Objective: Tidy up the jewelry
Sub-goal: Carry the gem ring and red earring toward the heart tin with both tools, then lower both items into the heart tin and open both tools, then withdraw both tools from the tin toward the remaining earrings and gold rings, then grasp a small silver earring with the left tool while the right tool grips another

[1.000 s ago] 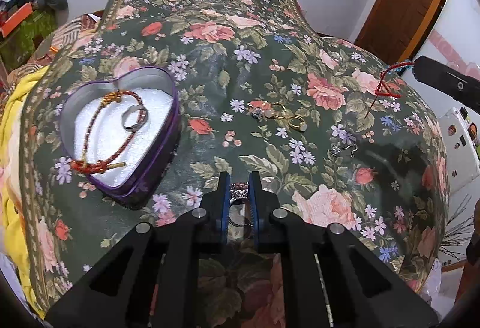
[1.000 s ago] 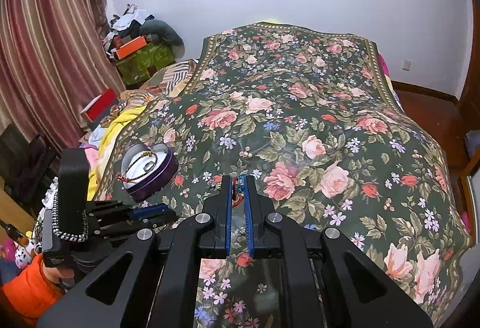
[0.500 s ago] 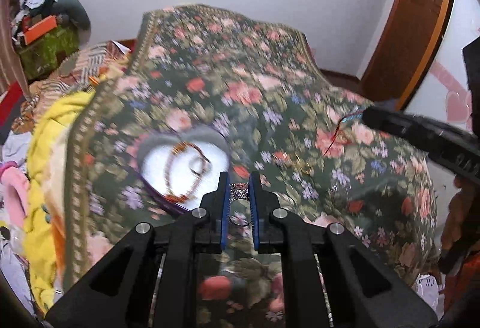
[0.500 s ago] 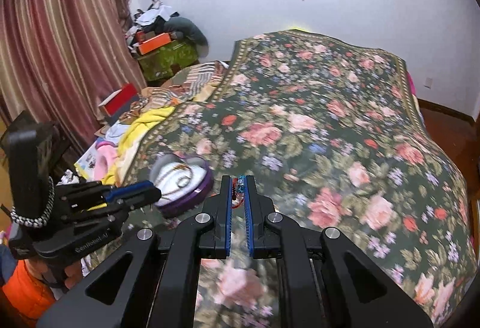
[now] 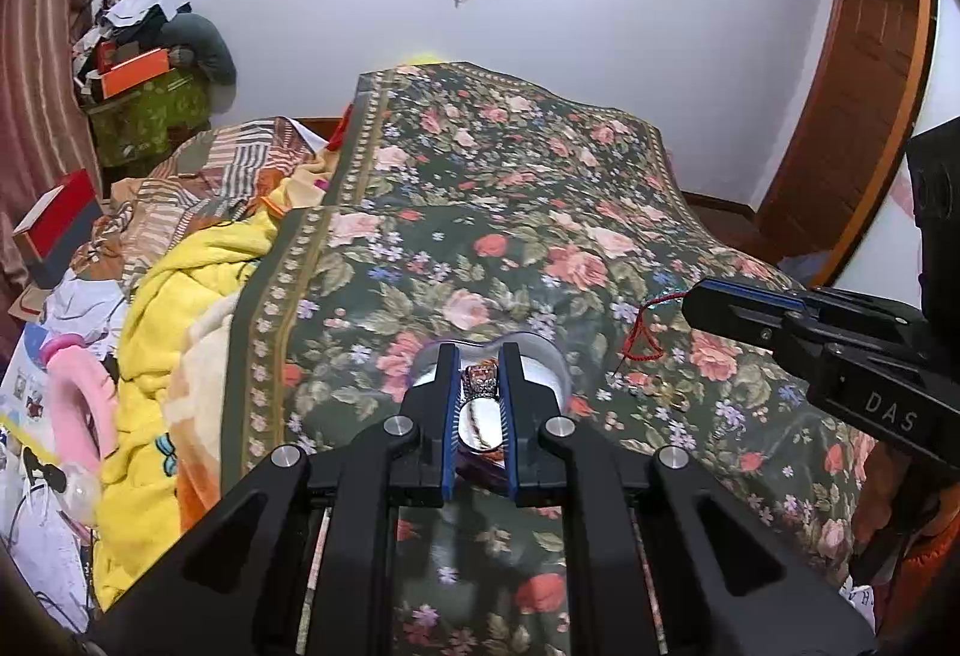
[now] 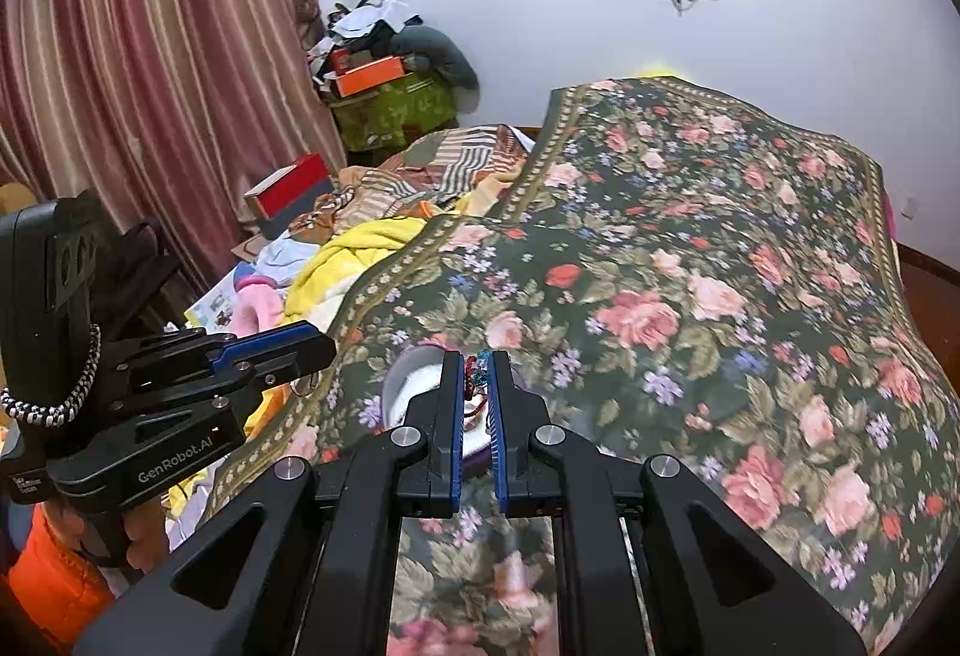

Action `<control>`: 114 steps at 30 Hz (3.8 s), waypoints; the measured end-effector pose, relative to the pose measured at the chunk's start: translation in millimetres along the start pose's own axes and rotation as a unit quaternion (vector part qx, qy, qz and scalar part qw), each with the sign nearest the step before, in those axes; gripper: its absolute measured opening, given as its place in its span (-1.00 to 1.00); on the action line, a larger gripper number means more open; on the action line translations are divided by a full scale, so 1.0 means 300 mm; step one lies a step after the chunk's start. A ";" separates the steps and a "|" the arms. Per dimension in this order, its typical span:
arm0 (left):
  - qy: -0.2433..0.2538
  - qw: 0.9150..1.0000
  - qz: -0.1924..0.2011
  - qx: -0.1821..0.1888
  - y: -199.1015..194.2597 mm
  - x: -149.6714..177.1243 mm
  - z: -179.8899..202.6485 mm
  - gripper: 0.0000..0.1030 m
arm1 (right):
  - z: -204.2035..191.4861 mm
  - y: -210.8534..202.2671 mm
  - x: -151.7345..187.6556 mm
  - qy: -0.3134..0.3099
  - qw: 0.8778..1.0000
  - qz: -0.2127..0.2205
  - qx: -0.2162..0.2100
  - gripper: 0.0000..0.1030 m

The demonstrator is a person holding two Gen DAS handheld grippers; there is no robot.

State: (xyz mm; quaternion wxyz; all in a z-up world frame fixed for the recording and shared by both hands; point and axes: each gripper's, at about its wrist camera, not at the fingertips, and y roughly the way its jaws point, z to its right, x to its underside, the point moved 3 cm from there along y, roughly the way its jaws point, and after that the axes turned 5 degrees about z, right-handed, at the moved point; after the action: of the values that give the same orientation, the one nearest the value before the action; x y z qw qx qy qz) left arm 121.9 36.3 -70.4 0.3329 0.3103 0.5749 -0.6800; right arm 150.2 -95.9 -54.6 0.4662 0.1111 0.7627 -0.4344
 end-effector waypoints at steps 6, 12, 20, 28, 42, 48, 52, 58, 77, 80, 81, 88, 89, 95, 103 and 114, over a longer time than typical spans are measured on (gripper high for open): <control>-0.004 1.000 -0.002 -0.005 0.023 0.000 -0.035 -0.79 | -0.031 0.052 -0.009 -0.009 1.000 -0.008 -0.011 -0.87; -0.002 1.000 -0.009 -0.002 0.063 0.009 -0.034 -0.79 | -0.034 0.115 0.012 -0.011 0.999 -0.026 -0.016 -0.87; -0.006 1.000 -0.023 0.003 0.130 0.019 -0.037 -0.79 | -0.005 0.188 0.053 -0.002 0.998 -0.052 -0.017 -0.87; -0.008 0.999 -0.049 0.008 0.208 0.053 -0.036 -0.79 | 0.017 0.246 0.094 0.005 0.997 -0.075 -0.016 -0.87; -0.012 0.998 -0.057 0.005 0.225 0.062 -0.035 -0.79 | 0.022 0.248 0.106 -0.003 0.997 -0.082 -0.004 -0.54; -0.015 0.998 -0.053 0.001 0.199 0.050 -0.042 -0.79 | 0.032 0.208 0.082 -0.004 0.998 -0.056 0.015 -0.12; -0.018 0.999 -0.049 -0.002 0.178 0.037 -0.042 -0.69 | 0.043 0.174 0.064 0.000 0.999 -0.044 0.020 -0.12; -0.013 0.999 -0.036 -0.003 0.136 0.014 -0.017 -0.62 | 0.066 0.113 0.046 0.004 0.999 -0.025 0.036 -0.12; 0.042 0.998 -0.036 0.034 0.096 0.015 0.225 -0.29 | 0.291 -0.120 0.103 0.047 0.990 0.000 0.130 -0.12; 0.052 0.996 -0.047 0.046 0.120 0.036 0.272 -0.29 | 0.338 -0.144 0.135 0.055 0.987 -0.006 0.148 -0.12; 0.055 0.996 -0.053 0.050 0.130 0.044 0.287 -0.29 | 0.350 -0.147 0.144 0.058 0.987 -0.009 0.152 -0.12; 0.073 0.991 -0.087 0.069 0.204 0.101 0.361 -0.29 | 0.421 -0.160 0.219 0.080 0.983 -0.032 0.165 -0.12; 0.073 0.991 -0.091 0.072 0.212 0.108 0.367 -0.28 | 0.426 -0.160 0.226 0.081 0.982 -0.034 0.166 -0.12; 0.088 0.986 -0.114 0.086 0.282 0.149 0.402 -0.29 | 0.459 -0.145 0.244 0.090 0.981 -0.043 0.165 -0.12; 0.091 0.983 -0.137 0.083 0.403 0.171 0.403 -0.48 | 0.487 -0.124 0.270 0.102 0.981 -0.056 0.157 -0.12; 0.107 0.982 -0.142 0.069 0.486 0.173 0.416 -0.59 | 0.480 -0.101 0.274 0.102 0.982 -0.062 0.144 -0.12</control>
State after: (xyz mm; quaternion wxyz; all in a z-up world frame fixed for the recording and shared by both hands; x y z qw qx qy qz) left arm 204.8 -109.0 -177.7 0.1469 0.3190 0.5972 -0.7211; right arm 176.9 -243.7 -131.3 0.3369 0.1738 0.7410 -0.5543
